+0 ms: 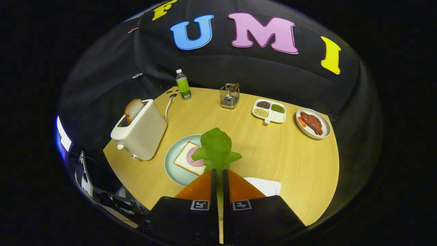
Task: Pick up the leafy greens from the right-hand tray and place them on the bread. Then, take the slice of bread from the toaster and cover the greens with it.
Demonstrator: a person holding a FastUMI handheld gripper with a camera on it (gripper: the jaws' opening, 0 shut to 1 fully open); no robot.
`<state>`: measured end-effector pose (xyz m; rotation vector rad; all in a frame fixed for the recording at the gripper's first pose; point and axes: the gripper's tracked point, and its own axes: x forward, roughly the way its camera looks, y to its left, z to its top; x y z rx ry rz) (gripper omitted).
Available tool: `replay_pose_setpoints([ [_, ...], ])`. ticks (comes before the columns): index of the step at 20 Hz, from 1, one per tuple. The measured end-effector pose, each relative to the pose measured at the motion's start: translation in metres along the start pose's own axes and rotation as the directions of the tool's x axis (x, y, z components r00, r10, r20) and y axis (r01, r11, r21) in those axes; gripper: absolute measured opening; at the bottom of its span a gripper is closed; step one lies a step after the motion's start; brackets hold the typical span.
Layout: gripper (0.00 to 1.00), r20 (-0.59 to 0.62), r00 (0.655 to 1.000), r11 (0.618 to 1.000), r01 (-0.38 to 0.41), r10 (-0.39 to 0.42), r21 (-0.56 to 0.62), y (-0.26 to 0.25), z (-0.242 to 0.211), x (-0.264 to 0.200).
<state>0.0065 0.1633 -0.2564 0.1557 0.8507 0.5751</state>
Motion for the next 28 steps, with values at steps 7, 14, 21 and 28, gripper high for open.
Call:
replay_pose_setpoints([
  [7, 0.09, -0.046, 0.994, 0.994, -0.103, 0.102, -0.032, 0.054, 0.014, 0.045],
  [14, 0.10, -0.108, 0.990, 0.995, -0.098, 0.095, -0.026, 0.062, -0.001, 0.091],
  [21, 0.83, -0.088, 0.996, 0.999, 0.011, -0.014, -0.043, 0.045, -0.011, 0.099],
  [28, 0.85, 0.007, 0.999, 0.999, -0.038, 0.038, -0.016, 0.058, 0.010, 0.069],
])
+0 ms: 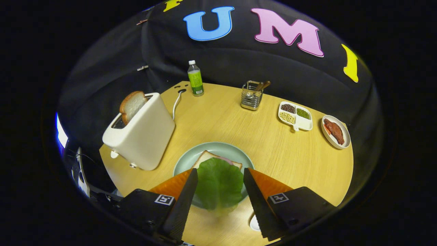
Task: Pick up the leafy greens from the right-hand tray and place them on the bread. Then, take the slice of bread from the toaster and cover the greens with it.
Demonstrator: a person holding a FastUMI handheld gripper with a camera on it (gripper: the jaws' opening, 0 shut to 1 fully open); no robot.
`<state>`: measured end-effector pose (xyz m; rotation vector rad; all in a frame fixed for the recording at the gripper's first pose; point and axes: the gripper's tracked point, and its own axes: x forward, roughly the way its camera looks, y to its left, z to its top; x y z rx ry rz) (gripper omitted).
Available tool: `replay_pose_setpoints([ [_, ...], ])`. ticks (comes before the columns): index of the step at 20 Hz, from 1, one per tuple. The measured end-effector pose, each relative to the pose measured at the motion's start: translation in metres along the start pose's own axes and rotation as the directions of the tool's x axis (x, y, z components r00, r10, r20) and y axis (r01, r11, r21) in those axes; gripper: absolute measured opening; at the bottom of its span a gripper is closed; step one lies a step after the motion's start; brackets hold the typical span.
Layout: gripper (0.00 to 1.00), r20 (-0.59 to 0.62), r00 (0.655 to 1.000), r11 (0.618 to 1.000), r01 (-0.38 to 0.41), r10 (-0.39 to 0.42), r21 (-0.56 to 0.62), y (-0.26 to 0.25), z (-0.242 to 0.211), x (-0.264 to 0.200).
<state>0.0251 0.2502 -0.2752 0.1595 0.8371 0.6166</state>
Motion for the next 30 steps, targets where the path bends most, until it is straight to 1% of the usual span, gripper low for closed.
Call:
replay_pose_setpoints([
  [4, 0.85, 0.036, 0.997, 0.997, -0.072, 0.073, -0.007, 0.022, 0.007, -0.022],
  [7, 0.83, 0.081, 0.988, 0.990, -0.128, 0.132, -0.056, 0.043, 0.023, -0.043],
  [12, 0.83, 0.180, 0.957, 0.970, -0.205, 0.226, -0.128, 0.092, 0.072, -0.080],
  [16, 0.83, 0.241, 0.928, 0.957, -0.257, 0.283, -0.134, 0.131, 0.115, -0.095],
  [18, 0.83, 0.248, 0.923, 0.955, -0.271, 0.294, -0.124, 0.148, 0.131, -0.090],
  [22, 0.83, 0.209, 0.921, 0.944, -0.320, 0.329, -0.077, 0.192, 0.140, -0.061],
  [26, 0.83, 0.147, 0.943, 0.954, -0.289, 0.299, -0.081, 0.212, 0.134, -0.015],
  [30, 0.83, 0.092, 0.964, 0.968, -0.249, 0.251, -0.027, 0.217, 0.130, 0.037],
])
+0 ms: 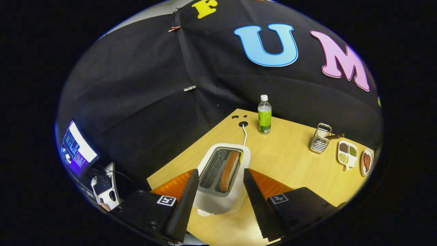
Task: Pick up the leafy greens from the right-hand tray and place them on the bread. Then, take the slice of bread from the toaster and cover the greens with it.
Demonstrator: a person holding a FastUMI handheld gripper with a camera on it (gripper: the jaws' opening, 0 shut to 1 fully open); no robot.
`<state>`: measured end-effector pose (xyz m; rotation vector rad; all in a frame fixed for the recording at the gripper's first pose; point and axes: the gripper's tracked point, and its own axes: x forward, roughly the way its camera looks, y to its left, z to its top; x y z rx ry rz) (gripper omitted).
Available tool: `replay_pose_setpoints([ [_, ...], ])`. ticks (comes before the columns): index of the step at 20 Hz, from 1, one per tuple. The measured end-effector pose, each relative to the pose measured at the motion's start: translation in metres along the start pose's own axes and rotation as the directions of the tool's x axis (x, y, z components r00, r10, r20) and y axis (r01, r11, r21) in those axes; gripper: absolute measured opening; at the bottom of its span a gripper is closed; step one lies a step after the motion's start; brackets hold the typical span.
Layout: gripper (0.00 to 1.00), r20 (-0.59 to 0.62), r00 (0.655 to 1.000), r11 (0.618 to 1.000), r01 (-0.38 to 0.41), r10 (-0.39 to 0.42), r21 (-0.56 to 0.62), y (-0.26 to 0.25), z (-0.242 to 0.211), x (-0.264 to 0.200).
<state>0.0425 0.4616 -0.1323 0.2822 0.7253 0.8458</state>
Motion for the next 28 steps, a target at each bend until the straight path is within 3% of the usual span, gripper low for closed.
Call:
replay_pose_setpoints([
  [4, 0.83, -0.083, 0.996, 0.996, 0.049, -0.043, 0.078, -0.013, -0.010, 0.048],
  [8, 0.67, -0.101, 0.991, 0.990, 0.102, -0.093, 0.093, -0.021, -0.011, 0.074],
  [11, 0.21, -0.136, 0.987, 0.988, 0.107, -0.091, 0.112, -0.017, -0.017, 0.075],
  [13, 0.14, -0.128, 0.987, 0.990, 0.111, -0.099, 0.088, -0.018, -0.015, 0.071],
  [19, 0.13, -0.056, 0.997, 0.987, 0.062, -0.054, 0.148, -0.011, 0.015, 0.036],
  [24, 0.13, 0.058, 0.998, 0.979, 0.014, -0.026, 0.205, -0.020, 0.055, -0.024],
  [28, 0.13, 0.124, 0.990, 0.976, 0.045, -0.072, 0.212, -0.052, 0.067, -0.079],
])
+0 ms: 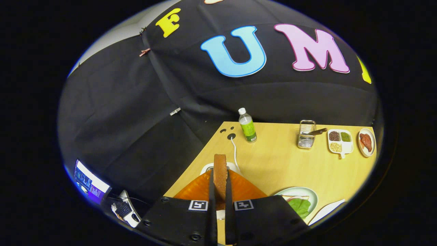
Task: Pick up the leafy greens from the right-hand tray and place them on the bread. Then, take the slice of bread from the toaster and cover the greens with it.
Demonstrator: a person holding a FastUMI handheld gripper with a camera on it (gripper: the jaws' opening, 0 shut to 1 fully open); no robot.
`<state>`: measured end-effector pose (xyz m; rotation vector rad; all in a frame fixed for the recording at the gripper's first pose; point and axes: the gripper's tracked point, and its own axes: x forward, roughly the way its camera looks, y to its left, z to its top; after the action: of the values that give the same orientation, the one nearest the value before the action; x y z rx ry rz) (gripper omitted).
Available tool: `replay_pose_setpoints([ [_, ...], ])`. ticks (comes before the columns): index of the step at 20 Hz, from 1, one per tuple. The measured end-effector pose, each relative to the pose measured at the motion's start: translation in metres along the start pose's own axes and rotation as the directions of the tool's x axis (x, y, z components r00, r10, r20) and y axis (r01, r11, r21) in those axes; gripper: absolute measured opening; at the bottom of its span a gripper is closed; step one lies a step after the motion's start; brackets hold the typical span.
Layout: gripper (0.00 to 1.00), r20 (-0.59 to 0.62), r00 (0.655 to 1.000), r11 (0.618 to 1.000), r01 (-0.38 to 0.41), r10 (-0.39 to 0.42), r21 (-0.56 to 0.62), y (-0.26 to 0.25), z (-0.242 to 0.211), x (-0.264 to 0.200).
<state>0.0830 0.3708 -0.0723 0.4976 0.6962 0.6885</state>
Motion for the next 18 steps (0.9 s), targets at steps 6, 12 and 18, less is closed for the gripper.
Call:
replay_pose_setpoints([
  [6, 0.13, -0.028, 0.981, 0.980, 0.194, -0.193, 0.047, -0.103, -0.050, -0.031],
  [12, 0.13, -0.127, 0.966, 0.934, 0.250, -0.224, 0.255, -0.155, -0.135, -0.003],
  [18, 0.13, -0.130, 0.956, 0.883, 0.294, -0.264, 0.367, -0.194, -0.168, 0.025],
])
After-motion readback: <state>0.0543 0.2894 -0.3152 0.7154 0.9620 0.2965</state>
